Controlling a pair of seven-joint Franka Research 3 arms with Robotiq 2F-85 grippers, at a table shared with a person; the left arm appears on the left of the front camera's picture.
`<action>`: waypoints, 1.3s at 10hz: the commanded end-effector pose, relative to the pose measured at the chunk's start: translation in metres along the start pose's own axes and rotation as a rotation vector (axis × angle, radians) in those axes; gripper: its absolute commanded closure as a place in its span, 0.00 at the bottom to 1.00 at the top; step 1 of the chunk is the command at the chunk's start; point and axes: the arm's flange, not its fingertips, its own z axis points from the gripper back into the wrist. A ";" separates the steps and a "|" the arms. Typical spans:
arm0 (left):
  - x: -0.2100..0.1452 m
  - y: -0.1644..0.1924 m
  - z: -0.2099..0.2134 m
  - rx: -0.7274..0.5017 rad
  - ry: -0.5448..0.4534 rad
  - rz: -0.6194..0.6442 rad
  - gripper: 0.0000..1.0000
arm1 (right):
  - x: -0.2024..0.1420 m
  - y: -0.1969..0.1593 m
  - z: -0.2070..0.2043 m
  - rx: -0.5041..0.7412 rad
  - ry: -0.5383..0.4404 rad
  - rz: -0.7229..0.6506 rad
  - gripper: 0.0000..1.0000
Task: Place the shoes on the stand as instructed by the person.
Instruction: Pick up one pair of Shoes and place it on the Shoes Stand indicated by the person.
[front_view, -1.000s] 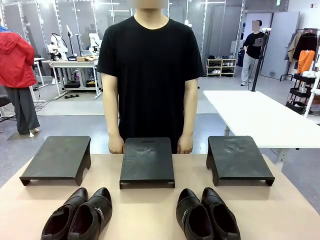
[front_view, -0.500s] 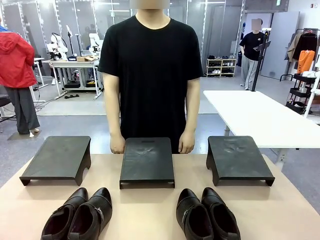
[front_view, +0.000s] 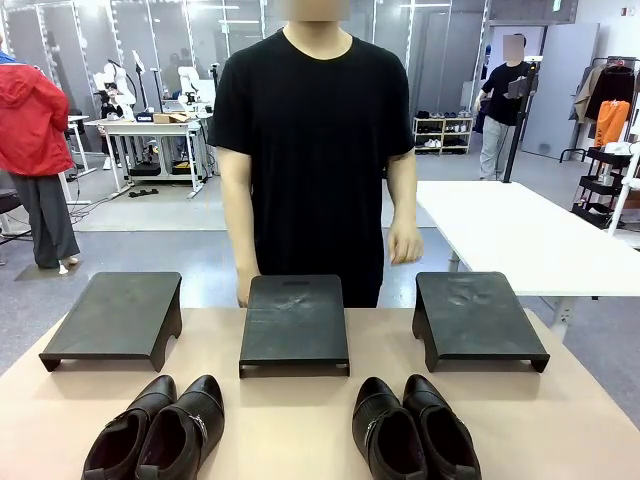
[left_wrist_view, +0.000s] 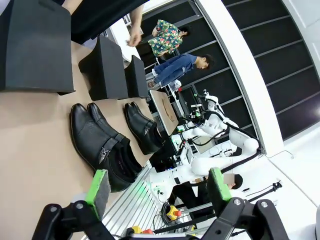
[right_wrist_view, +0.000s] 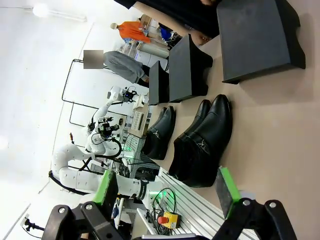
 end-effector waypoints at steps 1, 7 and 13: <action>-0.001 -0.003 0.001 -0.014 -0.003 -0.014 0.00 | 0.001 0.002 0.001 0.008 -0.003 0.008 0.00; -0.001 -0.003 0.001 -0.014 -0.003 -0.014 0.00 | 0.001 0.002 0.001 0.008 -0.003 0.008 0.00; -0.001 -0.003 0.001 -0.014 -0.003 -0.014 0.00 | 0.001 0.002 0.001 0.008 -0.003 0.008 0.00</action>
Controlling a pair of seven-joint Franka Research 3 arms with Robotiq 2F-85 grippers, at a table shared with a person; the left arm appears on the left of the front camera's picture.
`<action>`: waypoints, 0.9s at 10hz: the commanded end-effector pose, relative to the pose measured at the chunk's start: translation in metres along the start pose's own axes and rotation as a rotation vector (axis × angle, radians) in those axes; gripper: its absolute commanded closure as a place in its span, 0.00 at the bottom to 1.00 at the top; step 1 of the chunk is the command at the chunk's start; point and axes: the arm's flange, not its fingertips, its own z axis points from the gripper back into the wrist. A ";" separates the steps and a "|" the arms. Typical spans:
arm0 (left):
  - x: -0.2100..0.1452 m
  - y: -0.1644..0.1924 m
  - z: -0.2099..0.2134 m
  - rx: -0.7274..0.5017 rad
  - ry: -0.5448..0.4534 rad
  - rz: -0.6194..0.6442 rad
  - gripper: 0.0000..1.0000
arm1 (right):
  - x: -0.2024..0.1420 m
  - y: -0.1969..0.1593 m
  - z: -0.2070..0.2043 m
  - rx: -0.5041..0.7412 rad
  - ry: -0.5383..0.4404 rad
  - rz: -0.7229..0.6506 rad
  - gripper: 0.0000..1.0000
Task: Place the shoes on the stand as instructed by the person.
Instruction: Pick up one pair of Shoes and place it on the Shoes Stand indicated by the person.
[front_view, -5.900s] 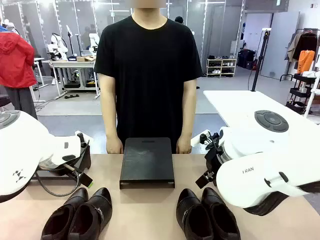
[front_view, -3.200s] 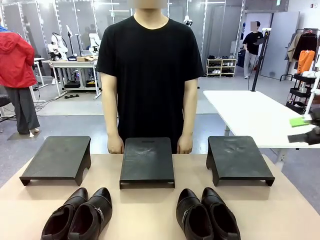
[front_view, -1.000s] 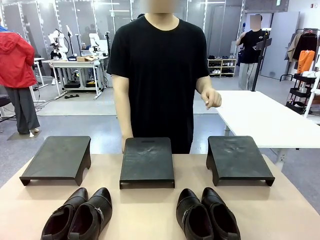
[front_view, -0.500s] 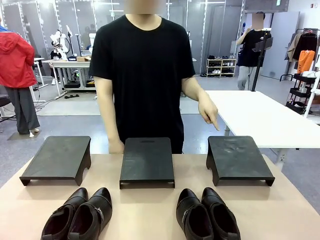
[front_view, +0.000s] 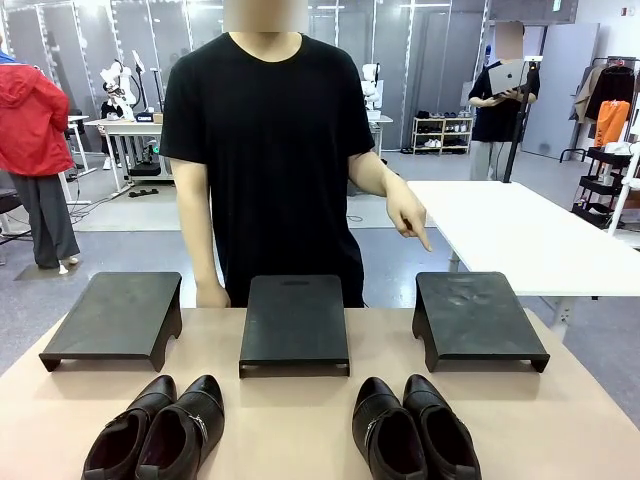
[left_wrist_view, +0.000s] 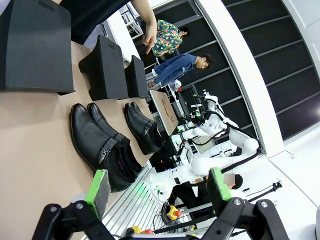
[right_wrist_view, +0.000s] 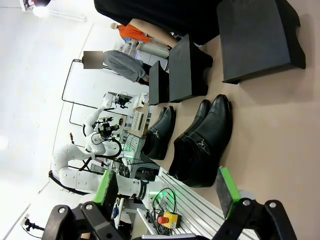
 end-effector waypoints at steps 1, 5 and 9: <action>-0.001 -0.003 0.001 -0.014 -0.003 -0.014 0.00 | 0.001 0.002 0.001 0.008 -0.004 0.008 0.00; -0.001 -0.003 0.001 -0.014 -0.003 -0.014 0.00 | 0.001 0.002 0.001 0.008 -0.004 0.008 0.00; -0.001 -0.003 0.001 -0.014 -0.003 -0.014 0.00 | 0.001 0.002 0.001 0.008 -0.004 0.008 0.00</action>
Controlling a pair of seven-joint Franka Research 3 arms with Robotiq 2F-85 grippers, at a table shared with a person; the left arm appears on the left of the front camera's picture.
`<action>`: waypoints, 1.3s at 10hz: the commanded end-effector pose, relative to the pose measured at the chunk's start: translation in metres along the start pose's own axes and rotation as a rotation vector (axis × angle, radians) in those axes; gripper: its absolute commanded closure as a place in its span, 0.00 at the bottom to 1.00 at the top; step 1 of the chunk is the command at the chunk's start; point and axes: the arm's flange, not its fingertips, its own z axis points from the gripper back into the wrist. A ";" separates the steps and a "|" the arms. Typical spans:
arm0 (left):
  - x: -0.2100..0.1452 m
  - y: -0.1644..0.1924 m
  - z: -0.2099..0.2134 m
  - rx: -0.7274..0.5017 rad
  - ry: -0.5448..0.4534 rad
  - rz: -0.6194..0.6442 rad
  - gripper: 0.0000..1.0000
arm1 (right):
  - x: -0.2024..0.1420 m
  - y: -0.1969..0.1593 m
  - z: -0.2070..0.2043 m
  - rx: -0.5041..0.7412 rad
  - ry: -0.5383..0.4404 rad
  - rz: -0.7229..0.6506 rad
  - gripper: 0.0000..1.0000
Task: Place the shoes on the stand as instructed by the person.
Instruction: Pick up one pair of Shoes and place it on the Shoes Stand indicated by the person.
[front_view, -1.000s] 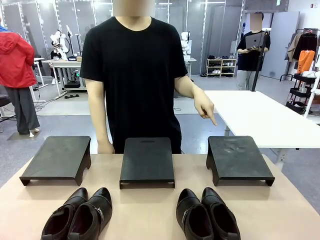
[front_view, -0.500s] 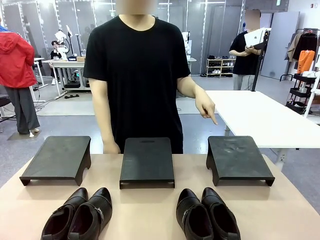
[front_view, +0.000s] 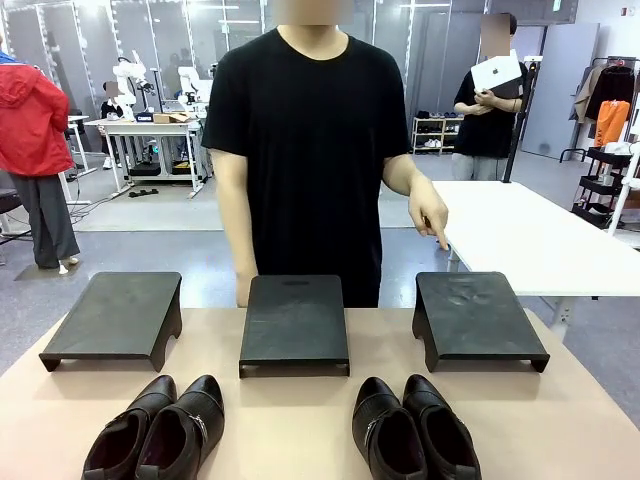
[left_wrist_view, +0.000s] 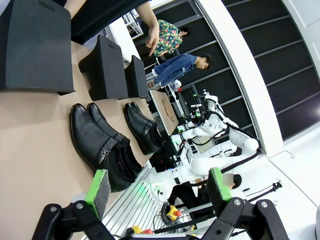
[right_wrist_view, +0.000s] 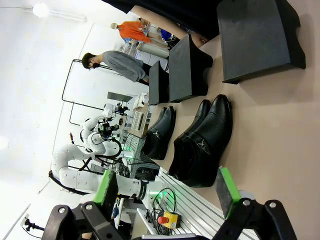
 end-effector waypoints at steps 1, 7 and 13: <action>-0.001 -0.003 0.001 -0.014 -0.003 -0.014 0.00 | 0.001 0.002 0.001 0.008 -0.004 0.008 0.00; -0.001 -0.003 0.001 -0.014 -0.003 -0.014 0.00 | 0.001 0.002 0.001 0.008 -0.004 0.008 0.00; -0.001 -0.003 0.001 -0.014 -0.003 -0.014 0.00 | 0.013 0.140 -0.088 -0.317 0.305 0.170 0.00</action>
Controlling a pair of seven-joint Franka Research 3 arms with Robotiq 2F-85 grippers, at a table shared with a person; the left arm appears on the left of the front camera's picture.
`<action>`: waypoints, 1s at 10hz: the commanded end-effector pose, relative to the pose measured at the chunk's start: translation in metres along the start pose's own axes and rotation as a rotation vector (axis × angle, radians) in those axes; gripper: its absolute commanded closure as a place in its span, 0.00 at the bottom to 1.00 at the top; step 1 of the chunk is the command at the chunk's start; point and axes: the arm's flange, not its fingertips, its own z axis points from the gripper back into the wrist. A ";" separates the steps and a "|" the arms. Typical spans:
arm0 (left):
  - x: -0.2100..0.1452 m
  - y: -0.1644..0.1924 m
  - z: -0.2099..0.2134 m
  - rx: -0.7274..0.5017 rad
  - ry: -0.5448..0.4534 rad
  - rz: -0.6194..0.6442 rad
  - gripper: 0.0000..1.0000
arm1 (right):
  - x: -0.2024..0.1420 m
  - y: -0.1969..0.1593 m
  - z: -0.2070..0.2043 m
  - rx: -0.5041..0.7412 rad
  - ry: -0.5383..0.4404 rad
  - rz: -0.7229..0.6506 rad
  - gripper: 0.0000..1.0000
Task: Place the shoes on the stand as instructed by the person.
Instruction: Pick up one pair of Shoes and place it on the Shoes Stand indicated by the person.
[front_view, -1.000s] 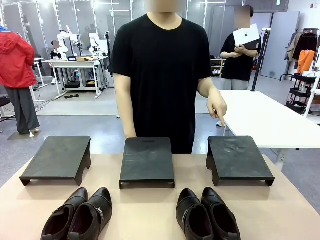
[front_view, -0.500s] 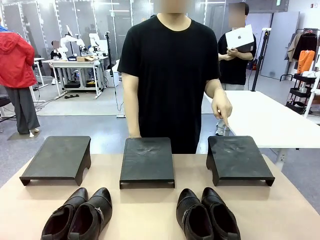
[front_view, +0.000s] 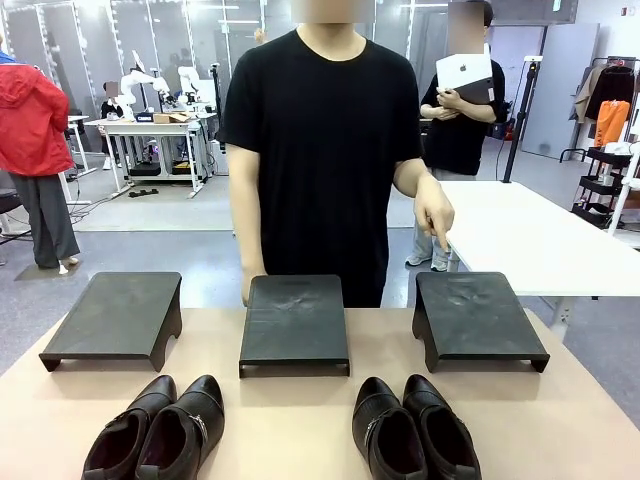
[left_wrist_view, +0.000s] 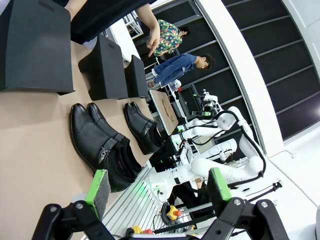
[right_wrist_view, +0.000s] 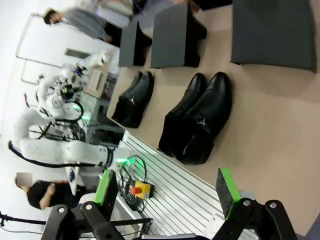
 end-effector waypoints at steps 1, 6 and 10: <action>-0.001 -0.003 0.001 -0.013 -0.003 -0.013 0.00 | 0.018 0.034 -0.037 -0.086 0.129 0.014 0.00; -0.001 -0.003 0.001 -0.013 -0.003 -0.013 0.00 | 0.038 0.108 -0.153 -0.269 0.354 -0.001 0.00; -0.001 -0.003 0.001 -0.013 -0.003 -0.013 0.00 | 0.003 0.109 -0.240 -0.426 0.347 -0.154 0.00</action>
